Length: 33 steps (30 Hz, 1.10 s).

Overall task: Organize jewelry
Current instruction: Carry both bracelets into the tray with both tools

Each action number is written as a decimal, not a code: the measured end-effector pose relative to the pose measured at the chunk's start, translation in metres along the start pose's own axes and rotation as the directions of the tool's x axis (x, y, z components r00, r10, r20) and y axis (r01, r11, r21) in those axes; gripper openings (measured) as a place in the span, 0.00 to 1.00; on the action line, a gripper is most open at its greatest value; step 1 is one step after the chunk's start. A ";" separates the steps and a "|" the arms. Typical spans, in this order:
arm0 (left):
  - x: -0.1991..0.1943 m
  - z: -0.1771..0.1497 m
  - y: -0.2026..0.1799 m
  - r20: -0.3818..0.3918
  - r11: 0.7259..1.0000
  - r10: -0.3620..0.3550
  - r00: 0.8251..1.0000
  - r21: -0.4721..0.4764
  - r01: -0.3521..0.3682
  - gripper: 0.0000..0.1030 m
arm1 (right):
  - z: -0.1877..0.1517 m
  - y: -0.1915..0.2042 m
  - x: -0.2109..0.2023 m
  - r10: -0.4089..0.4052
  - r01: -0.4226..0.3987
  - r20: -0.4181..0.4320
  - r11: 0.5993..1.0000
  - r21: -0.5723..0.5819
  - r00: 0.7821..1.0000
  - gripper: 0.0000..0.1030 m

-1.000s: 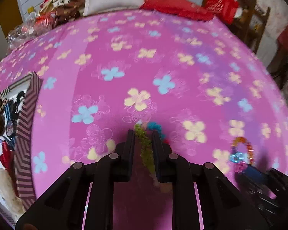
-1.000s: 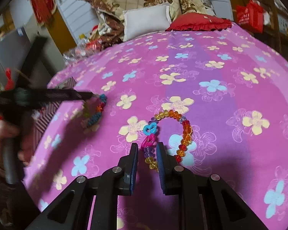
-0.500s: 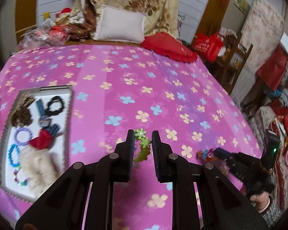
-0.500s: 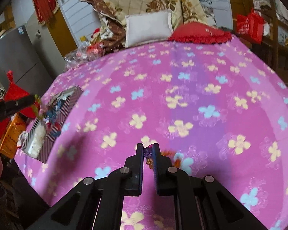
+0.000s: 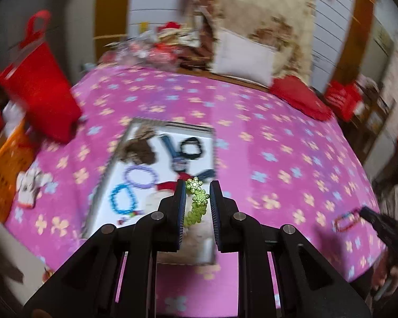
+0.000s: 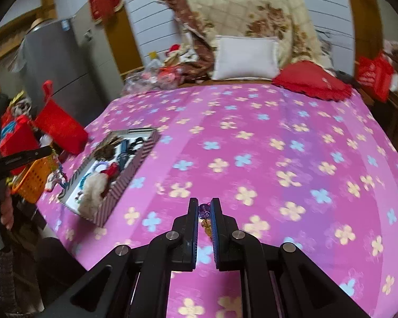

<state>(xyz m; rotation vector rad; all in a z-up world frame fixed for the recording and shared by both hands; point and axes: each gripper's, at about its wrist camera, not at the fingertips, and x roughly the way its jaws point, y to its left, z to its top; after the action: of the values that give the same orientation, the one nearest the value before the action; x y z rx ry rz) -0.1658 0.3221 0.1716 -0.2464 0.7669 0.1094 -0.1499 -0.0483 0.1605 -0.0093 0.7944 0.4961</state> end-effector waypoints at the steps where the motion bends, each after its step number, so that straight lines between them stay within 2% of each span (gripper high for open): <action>1: 0.004 0.001 0.011 -0.002 0.999 0.000 1.000 -0.035 0.000 0.16 | 0.002 0.006 0.002 0.003 -0.003 -0.005 1.000 -0.014 1.000 0.08; 4: 0.017 0.005 0.032 0.002 0.995 -0.002 1.000 -0.099 0.002 0.16 | 0.007 0.028 0.010 0.007 -0.008 -0.024 0.998 -0.058 1.000 0.08; 10: 0.053 0.024 0.049 0.032 0.990 -0.018 0.999 -0.141 0.023 0.16 | 0.019 0.065 0.035 -0.003 -0.005 -0.065 0.992 -0.127 0.998 0.08; 13: 0.078 0.035 0.055 0.039 0.981 -0.055 0.998 -0.186 0.062 0.16 | 0.028 0.081 0.051 -0.018 0.005 -0.084 0.988 -0.154 0.996 0.08; 19: 0.134 0.051 0.051 0.009 0.979 -0.115 0.993 -0.168 0.114 0.16 | 0.056 0.105 0.083 -0.040 0.022 -0.096 0.984 -0.176 0.995 0.08; 23: 0.170 0.060 0.067 -0.029 0.962 -0.158 0.987 -0.229 0.147 0.16 | 0.075 0.124 0.106 -0.053 0.031 -0.102 0.978 -0.206 0.993 0.08; 26: 0.196 0.061 0.083 -0.067 0.935 -0.202 0.977 -0.311 0.172 0.16 | 0.092 0.142 0.129 -0.060 0.035 -0.100 0.972 -0.234 0.993 0.08; 30: 0.210 0.055 0.092 -0.120 0.942 -0.158 0.980 -0.314 0.114 0.16 | 0.117 0.164 0.163 -0.037 0.007 -0.121 0.971 -0.237 0.992 0.08; 33: 0.215 0.049 0.100 -0.147 0.935 -0.141 0.979 -0.346 0.083 0.16 | 0.134 0.178 0.197 -0.019 -0.015 -0.157 0.976 -0.216 0.987 0.08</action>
<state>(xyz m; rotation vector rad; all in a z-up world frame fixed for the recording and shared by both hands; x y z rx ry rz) 0.0022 0.4328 0.0375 -0.6337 0.9004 0.1127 -0.0189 0.2186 0.1517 -0.2544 0.8924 0.5832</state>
